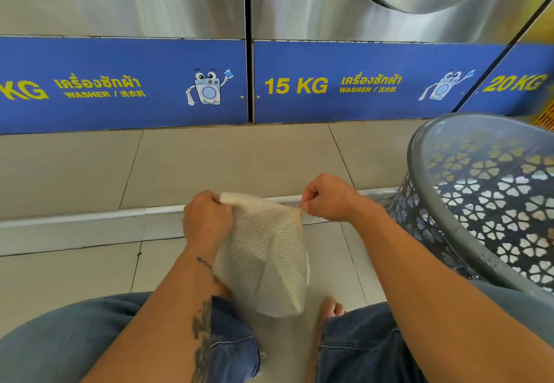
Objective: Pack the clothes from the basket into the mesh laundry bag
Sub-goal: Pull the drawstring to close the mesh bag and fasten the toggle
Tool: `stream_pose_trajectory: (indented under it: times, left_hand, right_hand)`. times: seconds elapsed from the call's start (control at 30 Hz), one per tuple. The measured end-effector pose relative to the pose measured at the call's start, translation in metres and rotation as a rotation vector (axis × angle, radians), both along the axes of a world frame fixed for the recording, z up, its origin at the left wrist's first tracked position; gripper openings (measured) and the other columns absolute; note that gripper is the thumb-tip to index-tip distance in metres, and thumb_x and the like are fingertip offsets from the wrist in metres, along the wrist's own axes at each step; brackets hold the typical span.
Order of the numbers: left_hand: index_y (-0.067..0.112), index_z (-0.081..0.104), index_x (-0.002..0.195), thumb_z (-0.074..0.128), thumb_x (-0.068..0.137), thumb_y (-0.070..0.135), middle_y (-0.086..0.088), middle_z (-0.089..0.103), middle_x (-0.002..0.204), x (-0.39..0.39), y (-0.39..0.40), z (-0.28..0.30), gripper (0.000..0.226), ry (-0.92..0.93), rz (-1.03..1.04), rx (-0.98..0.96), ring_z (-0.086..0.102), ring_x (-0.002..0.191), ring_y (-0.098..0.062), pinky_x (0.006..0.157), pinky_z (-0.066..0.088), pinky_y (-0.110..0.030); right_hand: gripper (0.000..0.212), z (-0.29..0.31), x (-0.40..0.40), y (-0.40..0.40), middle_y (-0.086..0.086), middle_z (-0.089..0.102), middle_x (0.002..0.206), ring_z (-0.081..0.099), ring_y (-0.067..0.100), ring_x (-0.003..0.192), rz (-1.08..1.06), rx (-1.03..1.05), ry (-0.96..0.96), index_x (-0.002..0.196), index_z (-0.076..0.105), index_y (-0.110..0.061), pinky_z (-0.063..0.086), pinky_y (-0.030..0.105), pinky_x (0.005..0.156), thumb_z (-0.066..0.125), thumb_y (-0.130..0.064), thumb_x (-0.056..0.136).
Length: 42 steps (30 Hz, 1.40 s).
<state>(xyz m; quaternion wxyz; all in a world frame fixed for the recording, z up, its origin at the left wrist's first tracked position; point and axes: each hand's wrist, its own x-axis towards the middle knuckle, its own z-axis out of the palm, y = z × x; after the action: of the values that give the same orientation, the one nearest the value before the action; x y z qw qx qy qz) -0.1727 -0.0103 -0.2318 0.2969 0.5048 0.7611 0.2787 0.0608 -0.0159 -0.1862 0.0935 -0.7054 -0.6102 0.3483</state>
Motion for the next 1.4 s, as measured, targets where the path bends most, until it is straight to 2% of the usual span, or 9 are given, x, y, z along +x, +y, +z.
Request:
stream_pose_trajectory:
  times: [0.13, 0.23, 0.37, 0.53, 0.8, 0.93, 1.1, 1.23, 1.4]
  left_hand:
    - [0.017, 0.064, 0.090, 0.053, 0.079, 0.004, -0.007, 0.065, 0.100, -0.008, -0.011, 0.008, 0.020, 0.060, 0.023, 0.034, 0.056, 0.083, -0.025, 0.066, 0.043, -0.033]
    - [0.026, 0.063, 0.100, 0.053, 0.073, 0.005, 0.000, 0.058, 0.112, 0.008, -0.025, 0.024, 0.036, 0.157, -0.250, 0.196, 0.053, 0.100, -0.025, 0.082, 0.046, -0.040]
    - [0.039, 0.058, 0.118, 0.049, 0.072, 0.027, 0.014, 0.050, 0.127, 0.030, -0.051, 0.016, 0.049, 0.499, -0.737, 0.008, 0.034, 0.129, -0.019, 0.104, 0.000, -0.069]
    - [0.040, 0.066, 0.084, 0.048, 0.085, 0.036, 0.013, 0.065, 0.092, 0.010, -0.055, 0.001, 0.019, 0.554, -0.559, 0.044, 0.056, 0.105, -0.021, 0.102, 0.011, -0.064]
    - [0.028, 0.067, 0.091, 0.056, 0.085, 0.021, 0.000, 0.058, 0.104, -0.006, -0.059, 0.007, 0.014, 0.532, -0.259, 0.190, 0.050, 0.103, -0.028, 0.093, 0.030, -0.052]
    - [0.029, 0.054, 0.088, 0.053, 0.077, 0.025, 0.002, 0.062, 0.088, 0.005, -0.070, 0.020, 0.011, 0.442, -0.416, 0.115, 0.057, 0.074, -0.020, 0.061, 0.047, -0.034]
    - [0.034, 0.040, 0.138, 0.052, 0.077, 0.036, -0.007, 0.062, 0.121, 0.015, -0.114, 0.009, 0.063, 0.019, -0.403, -0.423, 0.060, 0.106, -0.032, 0.091, 0.049, -0.042]
    - [0.006, 0.070, 0.096, 0.055, 0.084, 0.032, -0.015, 0.074, 0.089, 0.021, -0.119, 0.001, 0.033, -0.374, -0.053, -0.471, 0.069, 0.088, -0.033, 0.089, 0.052, -0.048]
    - [0.002, 0.067, 0.077, 0.069, 0.079, 0.015, -0.016, 0.072, 0.083, 0.024, -0.122, -0.012, 0.013, -0.460, 0.157, -0.351, 0.064, 0.073, -0.027, 0.059, 0.049, -0.031]
  right_hand:
    - [0.021, -0.007, -0.003, -0.029, -0.002, 0.068, 0.059, 0.063, 0.015, 0.059, -0.089, 0.000, 0.124, 0.064, 0.073, -0.015, 0.054, 0.028, 0.057, 0.061, -0.002, 0.076]
    - [0.018, -0.009, -0.012, -0.043, -0.001, 0.071, 0.061, 0.065, 0.015, 0.061, -0.176, 0.010, 0.241, 0.067, 0.074, -0.008, 0.060, 0.037, 0.069, 0.061, 0.002, 0.074]
    - [0.012, -0.013, -0.026, -0.058, 0.020, 0.071, 0.073, 0.061, 0.023, 0.061, -0.334, -0.011, 0.397, 0.072, 0.072, 0.004, 0.061, 0.043, 0.070, 0.060, 0.007, 0.074]
    - [0.012, -0.023, -0.039, -0.077, 0.020, 0.071, 0.072, 0.065, 0.025, 0.063, -0.280, -0.103, 0.383, 0.076, 0.074, 0.005, 0.062, 0.043, 0.068, 0.062, 0.004, 0.074]
    - [0.015, -0.030, -0.049, -0.094, 0.014, 0.052, 0.065, 0.052, 0.027, 0.059, -0.250, -0.258, 0.427, 0.069, 0.061, -0.003, 0.053, 0.035, 0.060, 0.057, 0.012, 0.067]
    - [0.019, -0.032, -0.056, -0.100, 0.015, 0.052, 0.072, 0.050, 0.027, 0.068, -0.385, -0.263, 0.693, 0.076, 0.062, -0.003, 0.055, 0.037, 0.065, 0.057, 0.014, 0.071]
    - [0.013, -0.037, -0.064, -0.108, 0.021, 0.064, 0.075, 0.063, 0.028, 0.066, -0.448, -0.318, 0.803, 0.091, 0.070, 0.011, 0.063, 0.036, 0.065, 0.063, 0.008, 0.080]
    - [0.008, -0.042, -0.071, -0.120, 0.016, 0.069, 0.072, 0.068, 0.024, 0.064, -0.469, -0.383, 0.828, 0.087, 0.071, 0.005, 0.062, 0.034, 0.063, 0.064, 0.003, 0.083]
    - [0.012, -0.048, -0.078, -0.131, 0.017, 0.067, 0.073, 0.065, 0.021, 0.059, -0.459, -0.366, 0.769, 0.087, 0.070, 0.006, 0.063, 0.035, 0.067, 0.062, 0.005, 0.079]
